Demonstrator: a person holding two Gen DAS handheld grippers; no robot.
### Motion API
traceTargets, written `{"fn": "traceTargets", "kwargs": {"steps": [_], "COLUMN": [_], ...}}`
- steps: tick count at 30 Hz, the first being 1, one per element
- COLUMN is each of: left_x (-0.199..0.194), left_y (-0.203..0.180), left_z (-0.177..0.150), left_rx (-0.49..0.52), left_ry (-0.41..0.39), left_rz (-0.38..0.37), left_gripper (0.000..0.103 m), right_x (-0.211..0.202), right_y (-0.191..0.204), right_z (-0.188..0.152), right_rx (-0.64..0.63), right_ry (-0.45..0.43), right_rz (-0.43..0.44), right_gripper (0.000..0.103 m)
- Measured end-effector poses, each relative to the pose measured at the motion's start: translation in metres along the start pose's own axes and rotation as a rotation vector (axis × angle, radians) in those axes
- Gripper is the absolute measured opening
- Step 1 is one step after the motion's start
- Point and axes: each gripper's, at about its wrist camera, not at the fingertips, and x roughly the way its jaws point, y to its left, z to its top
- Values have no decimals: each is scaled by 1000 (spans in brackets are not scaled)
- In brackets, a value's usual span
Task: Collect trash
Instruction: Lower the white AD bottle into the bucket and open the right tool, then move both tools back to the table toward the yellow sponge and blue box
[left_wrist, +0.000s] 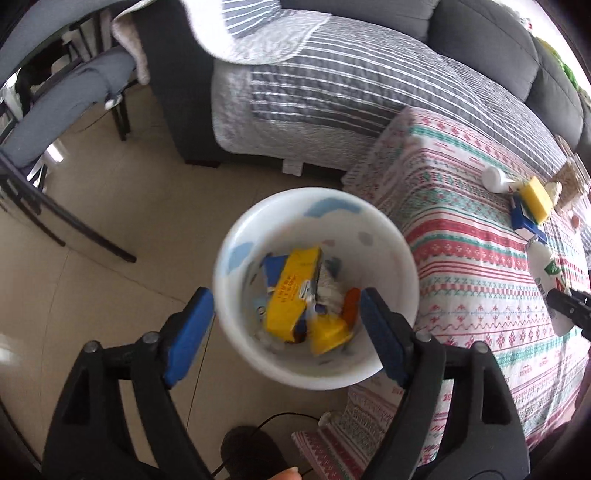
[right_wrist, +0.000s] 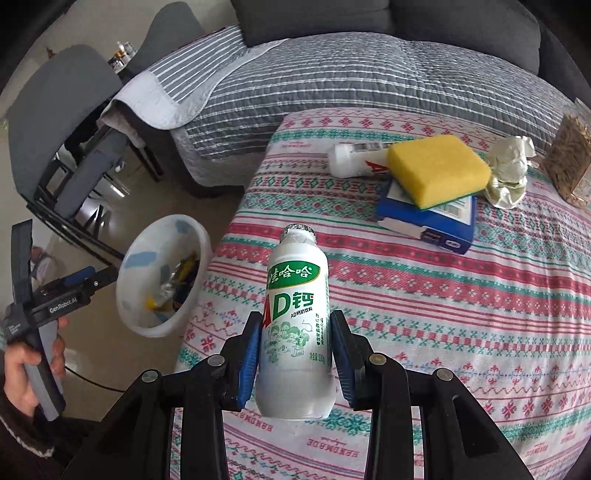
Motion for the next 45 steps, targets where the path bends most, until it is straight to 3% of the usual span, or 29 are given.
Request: {"fn": "traceTargets", "kwargs": {"steps": [10, 16, 22, 24, 32, 45], "left_x": [-11, -17, -21, -21, -23, -20], "left_y": [37, 48, 54, 54, 42, -13], "left_z": [-9, -11, -9, -9, -8, -4], "left_rx": [-87, -100, -114, -116, -94, -8], "left_ry": [12, -8, -14, -12, -13, -10], "left_rz": [51, 85, 68, 63, 51, 21], "left_gripper": [84, 96, 96, 96, 96, 96], "right_x": [44, 78, 95, 93, 63, -15], "right_y": [76, 123, 141, 137, 106, -30], "right_z": [21, 30, 35, 37, 31, 14], "right_rx": [-52, -105, -119, -95, -84, 92], "right_ry": [47, 83, 82, 80, 45, -59], "right_rz": [80, 98, 102, 118, 74, -114], "right_gripper": [37, 37, 41, 63, 69, 78]}}
